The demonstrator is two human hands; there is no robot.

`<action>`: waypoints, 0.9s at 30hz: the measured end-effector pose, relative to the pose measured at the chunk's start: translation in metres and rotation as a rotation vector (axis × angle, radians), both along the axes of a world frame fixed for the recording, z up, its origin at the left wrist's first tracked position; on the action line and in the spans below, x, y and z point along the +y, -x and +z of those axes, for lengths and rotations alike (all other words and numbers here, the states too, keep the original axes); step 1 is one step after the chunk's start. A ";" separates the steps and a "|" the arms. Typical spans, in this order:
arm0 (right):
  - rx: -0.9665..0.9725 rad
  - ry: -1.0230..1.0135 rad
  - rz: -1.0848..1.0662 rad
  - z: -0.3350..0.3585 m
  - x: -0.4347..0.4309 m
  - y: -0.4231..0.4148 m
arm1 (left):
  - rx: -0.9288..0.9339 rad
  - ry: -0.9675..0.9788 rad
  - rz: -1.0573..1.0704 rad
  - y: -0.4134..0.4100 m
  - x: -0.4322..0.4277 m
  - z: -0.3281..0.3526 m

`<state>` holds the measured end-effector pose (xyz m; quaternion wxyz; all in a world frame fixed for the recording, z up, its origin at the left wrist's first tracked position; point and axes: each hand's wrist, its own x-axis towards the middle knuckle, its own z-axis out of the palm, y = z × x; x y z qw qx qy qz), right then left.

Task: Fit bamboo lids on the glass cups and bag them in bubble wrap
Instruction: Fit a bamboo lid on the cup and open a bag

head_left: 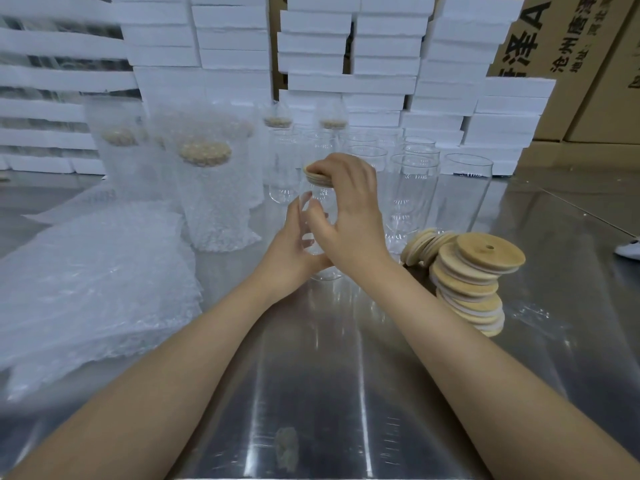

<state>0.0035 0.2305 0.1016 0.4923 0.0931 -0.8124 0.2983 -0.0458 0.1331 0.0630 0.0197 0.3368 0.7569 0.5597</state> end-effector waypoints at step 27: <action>-0.447 0.240 0.189 -0.052 0.017 0.017 | -0.082 0.883 0.906 0.036 -0.116 0.063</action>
